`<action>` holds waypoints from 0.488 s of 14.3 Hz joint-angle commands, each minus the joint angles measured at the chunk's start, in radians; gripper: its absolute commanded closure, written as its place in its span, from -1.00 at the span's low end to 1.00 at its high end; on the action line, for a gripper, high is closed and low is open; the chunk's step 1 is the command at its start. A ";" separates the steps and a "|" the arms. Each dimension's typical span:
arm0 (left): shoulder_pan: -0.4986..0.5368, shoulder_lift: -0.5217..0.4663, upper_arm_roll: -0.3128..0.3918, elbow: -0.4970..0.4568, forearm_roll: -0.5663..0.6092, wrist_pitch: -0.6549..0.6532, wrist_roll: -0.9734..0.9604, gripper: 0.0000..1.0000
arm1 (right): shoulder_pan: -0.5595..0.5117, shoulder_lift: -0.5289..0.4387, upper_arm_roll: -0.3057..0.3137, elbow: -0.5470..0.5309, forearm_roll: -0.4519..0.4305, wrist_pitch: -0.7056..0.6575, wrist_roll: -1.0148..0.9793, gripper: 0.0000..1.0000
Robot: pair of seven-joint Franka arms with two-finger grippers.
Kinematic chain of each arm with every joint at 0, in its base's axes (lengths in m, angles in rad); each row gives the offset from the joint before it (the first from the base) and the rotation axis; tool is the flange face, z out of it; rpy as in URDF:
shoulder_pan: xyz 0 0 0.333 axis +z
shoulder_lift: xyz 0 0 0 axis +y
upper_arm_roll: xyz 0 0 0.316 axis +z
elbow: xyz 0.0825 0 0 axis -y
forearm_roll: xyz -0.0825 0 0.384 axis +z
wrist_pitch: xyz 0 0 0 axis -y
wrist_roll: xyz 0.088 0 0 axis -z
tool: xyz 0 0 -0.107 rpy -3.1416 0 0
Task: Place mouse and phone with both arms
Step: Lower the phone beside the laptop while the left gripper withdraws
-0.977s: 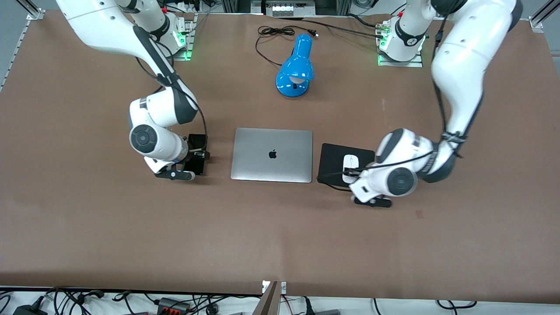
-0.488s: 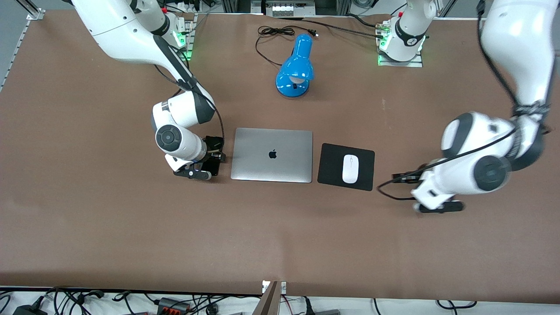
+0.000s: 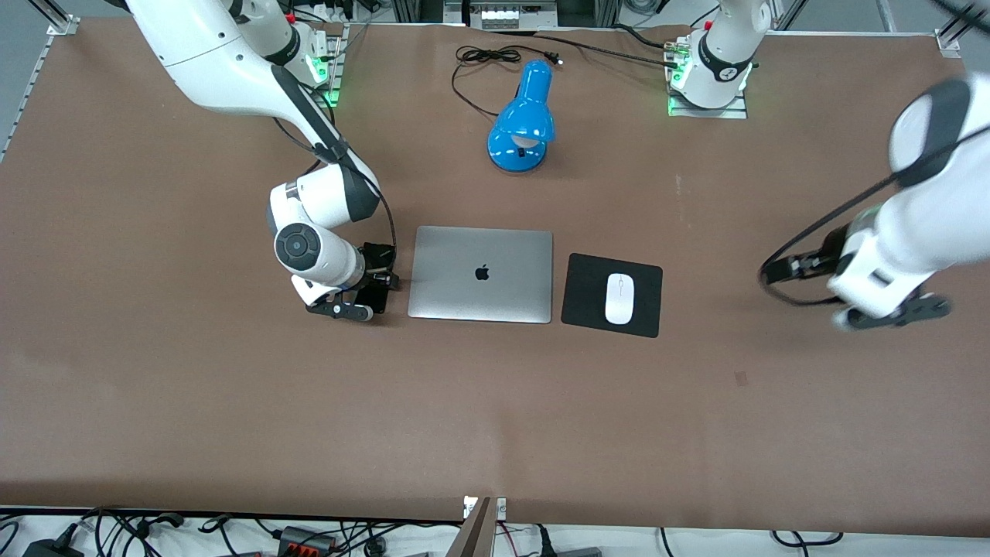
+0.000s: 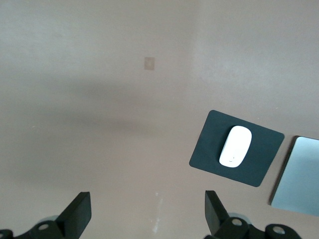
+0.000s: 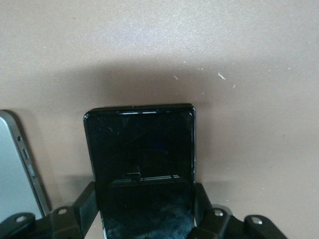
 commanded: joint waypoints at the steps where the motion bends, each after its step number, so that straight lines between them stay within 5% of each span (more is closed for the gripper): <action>1: 0.036 -0.019 -0.001 -0.032 -0.032 0.001 -0.005 -1.00 | 0.021 0.019 -0.002 0.023 0.001 -0.002 0.009 0.31; 5: 0.060 -0.062 -0.012 -0.109 -0.062 0.009 0.009 -1.00 | 0.024 0.019 -0.002 0.023 -0.005 -0.003 0.002 0.30; 6: 0.063 -0.071 -0.020 -0.130 -0.062 0.029 0.009 -1.00 | 0.024 0.019 -0.002 0.023 -0.004 -0.003 0.010 0.02; 7: 0.070 -0.090 -0.020 -0.164 -0.064 0.056 0.009 -1.00 | 0.023 0.018 -0.002 0.028 -0.002 -0.003 0.018 -0.87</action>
